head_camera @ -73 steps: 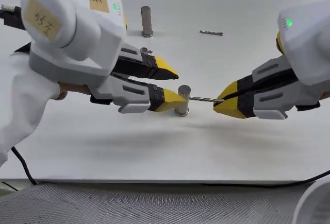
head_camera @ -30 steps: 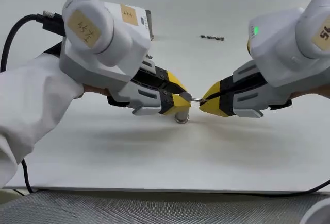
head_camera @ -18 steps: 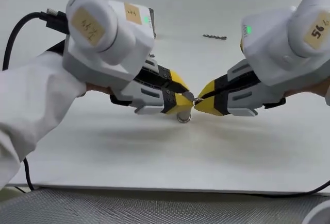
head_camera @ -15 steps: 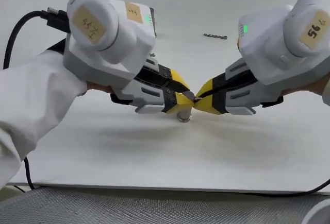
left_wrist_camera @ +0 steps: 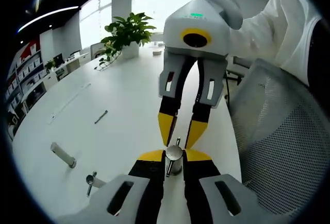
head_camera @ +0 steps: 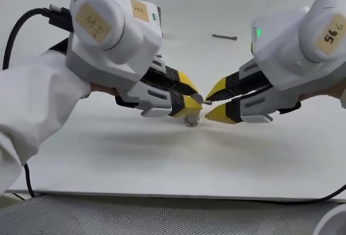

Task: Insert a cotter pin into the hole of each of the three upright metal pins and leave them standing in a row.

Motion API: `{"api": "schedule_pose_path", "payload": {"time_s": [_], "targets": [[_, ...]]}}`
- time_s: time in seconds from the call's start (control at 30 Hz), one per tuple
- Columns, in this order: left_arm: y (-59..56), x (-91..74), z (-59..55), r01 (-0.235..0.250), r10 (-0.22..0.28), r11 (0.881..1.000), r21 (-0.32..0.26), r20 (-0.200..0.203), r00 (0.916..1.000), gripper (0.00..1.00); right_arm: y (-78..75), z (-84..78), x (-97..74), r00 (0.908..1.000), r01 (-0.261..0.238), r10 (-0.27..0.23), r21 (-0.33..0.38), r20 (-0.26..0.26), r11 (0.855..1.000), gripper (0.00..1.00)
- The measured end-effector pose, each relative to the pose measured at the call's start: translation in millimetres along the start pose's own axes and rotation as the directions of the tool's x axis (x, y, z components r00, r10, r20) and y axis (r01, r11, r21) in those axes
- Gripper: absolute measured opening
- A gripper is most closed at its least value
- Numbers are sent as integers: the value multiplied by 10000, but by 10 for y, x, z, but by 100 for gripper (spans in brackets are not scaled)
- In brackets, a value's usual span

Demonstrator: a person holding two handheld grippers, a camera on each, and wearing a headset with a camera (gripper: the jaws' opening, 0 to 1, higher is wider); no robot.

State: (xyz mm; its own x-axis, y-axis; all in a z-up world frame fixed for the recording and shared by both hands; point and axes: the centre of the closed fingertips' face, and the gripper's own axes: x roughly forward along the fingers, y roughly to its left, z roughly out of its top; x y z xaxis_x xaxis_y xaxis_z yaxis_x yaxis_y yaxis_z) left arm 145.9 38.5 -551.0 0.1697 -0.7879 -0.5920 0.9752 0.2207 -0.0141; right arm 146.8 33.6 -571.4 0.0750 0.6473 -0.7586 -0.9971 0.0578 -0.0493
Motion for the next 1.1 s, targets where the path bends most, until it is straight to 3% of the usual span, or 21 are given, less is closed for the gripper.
{"api": "schedule_pose_path", "payload": {"time_s": [0.3,0.97,1.03,1.1], "targets": [[1,-4,3,14,-14,10000,-22,8,10000,10,-19,16,-30,9998,17,-23,315,176,9995,0],[14,6,3,-53,53,10000,-38,19,10000,10,-16,71,-7,9997,49,-56,257,254,9997,0],[13,-2,61,-54,39,9994,354,405,9992,11,-29,69,-13,9996,141,-148,278,241,9995,1],[39,-39,108,-132,129,9999,35,657,9978,18,-28,64,-19,9996,157,-165,304,234,9994,3]]}}
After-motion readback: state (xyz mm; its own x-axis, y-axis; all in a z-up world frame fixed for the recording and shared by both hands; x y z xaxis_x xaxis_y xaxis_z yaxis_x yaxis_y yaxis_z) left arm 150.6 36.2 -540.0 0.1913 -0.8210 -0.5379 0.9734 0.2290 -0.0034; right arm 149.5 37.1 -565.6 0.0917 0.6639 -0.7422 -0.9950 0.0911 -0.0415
